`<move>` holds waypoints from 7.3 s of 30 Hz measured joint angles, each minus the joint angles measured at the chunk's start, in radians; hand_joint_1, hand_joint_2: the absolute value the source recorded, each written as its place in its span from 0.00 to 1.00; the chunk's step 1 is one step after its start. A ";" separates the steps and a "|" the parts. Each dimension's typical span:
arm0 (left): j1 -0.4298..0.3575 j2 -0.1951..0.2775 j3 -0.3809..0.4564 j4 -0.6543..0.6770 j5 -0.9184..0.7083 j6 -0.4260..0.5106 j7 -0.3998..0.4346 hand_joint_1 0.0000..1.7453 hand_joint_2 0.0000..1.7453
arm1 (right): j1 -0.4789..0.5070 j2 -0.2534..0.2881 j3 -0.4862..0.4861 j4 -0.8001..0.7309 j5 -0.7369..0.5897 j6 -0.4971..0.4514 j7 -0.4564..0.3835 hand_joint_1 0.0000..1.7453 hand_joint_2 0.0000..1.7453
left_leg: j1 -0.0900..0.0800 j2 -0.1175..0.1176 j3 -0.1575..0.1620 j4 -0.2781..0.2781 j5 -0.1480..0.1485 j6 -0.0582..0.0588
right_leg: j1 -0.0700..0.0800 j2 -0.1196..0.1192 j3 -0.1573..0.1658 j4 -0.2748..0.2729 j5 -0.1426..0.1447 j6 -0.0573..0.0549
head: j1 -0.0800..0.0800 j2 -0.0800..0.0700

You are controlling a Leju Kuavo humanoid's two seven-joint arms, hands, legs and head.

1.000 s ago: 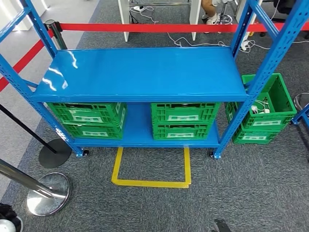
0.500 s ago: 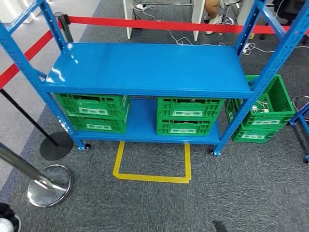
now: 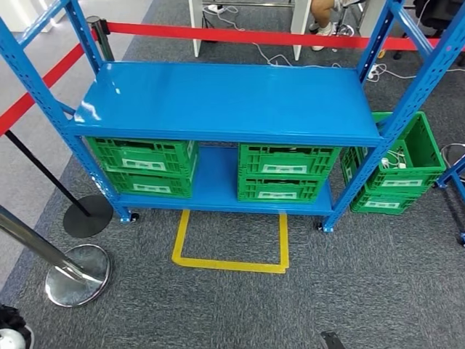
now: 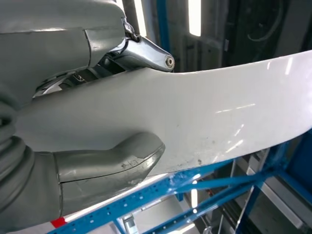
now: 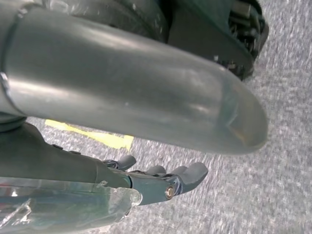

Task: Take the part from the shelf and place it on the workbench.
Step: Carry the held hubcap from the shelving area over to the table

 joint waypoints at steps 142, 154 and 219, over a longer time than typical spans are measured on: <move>0.000 0.048 0.023 -0.128 0.033 0.000 0.001 1.00 1.00 | 0.023 0.011 0.049 0.012 0.041 -0.001 0.034 0.00 0.00 | 0.003 -0.002 -0.220 0.357 -0.112 -0.060 | 0.003 -0.026 0.090 0.006 -0.068 -0.060 | -0.019 0.000; -0.035 0.053 0.014 -0.110 0.051 0.000 0.001 1.00 1.00 | 0.011 0.011 0.025 0.012 0.016 -0.022 0.020 0.00 0.00 | -0.004 0.020 -0.063 0.060 0.005 -0.013 | 0.006 -0.027 0.053 0.121 -0.152 -0.020 | -0.009 0.000; -0.098 0.084 -0.036 -0.012 0.077 -0.002 0.001 1.00 1.00 | 0.004 -0.012 -0.031 0.011 -0.005 -0.009 0.008 0.00 0.00 | 0.007 -0.021 -0.062 0.068 -0.001 -0.007 | 0.003 -0.001 -0.044 0.288 -0.194 -0.008 | -0.003 0.000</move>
